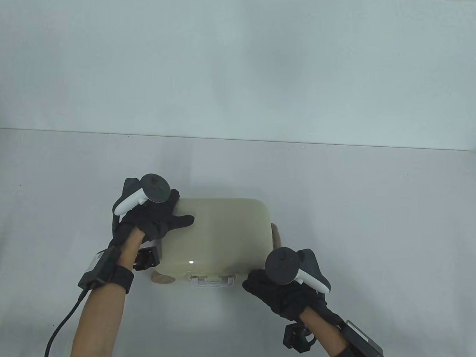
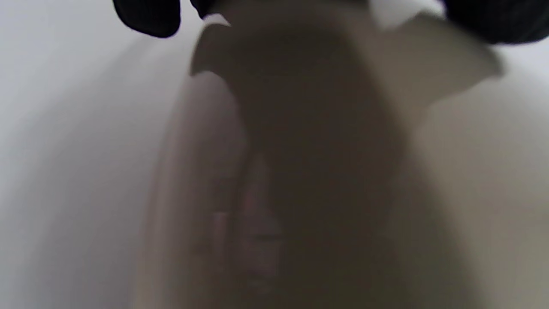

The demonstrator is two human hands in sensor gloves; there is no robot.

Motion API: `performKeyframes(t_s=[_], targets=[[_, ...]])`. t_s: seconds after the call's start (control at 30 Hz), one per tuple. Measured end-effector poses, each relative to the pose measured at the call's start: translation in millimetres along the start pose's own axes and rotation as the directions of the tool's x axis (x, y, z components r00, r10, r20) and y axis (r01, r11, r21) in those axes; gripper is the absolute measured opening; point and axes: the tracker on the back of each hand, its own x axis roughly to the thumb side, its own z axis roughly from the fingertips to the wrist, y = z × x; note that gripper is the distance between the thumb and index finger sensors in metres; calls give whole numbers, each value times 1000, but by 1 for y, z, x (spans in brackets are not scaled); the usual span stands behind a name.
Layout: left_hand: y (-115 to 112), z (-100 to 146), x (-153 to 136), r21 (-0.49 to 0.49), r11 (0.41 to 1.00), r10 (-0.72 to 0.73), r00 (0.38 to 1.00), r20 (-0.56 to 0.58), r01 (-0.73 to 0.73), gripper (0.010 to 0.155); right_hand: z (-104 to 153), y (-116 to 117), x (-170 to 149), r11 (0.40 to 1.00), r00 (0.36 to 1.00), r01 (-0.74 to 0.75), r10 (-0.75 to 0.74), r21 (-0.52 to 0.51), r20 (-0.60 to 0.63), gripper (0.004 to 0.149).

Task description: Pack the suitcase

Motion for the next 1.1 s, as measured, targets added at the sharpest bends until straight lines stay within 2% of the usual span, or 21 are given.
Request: performKeyframes(t_s=[0.07,0.13,0.27,0.33,0.47,0.57,0.73,0.8,0.9,1.1], targets=[[-1,0,2,-5,999,49,999,5,-49,99,-5,10,-3,998,999,53,-53,44,-14,71],[0,0,2,-13,999,35,999,2,-35,100,-8,15,-5,991,995,102,-100,84,-27,69],[0,-1,2,-39,998,52,999,-1,-52,100,-18,28,-17,894,921,388,-387,224,-51,70],[0,0,3,-42,998,47,999,-5,-47,100,-24,39,-20,839,888,449,-457,307,-50,72],[0,0,3,-50,997,60,998,-7,-60,100,-27,50,-20,760,831,535,-553,370,-65,77],[1,-1,4,-60,997,56,998,-12,-56,100,-28,52,-21,760,832,529,-552,376,-55,79],[2,-4,11,-81,996,26,999,-20,-27,101,-31,54,-27,725,811,550,-583,415,-56,81],[2,-4,13,-83,996,25,999,-35,-27,100,-32,50,-31,724,805,562,-591,400,-61,76],[6,-4,17,-99,995,-22,998,-63,16,100,-29,39,-27,734,806,545,-592,405,-12,68],[6,-4,16,-104,995,-12,998,-63,6,101,-20,26,-5,770,806,481,-577,419,134,69]])
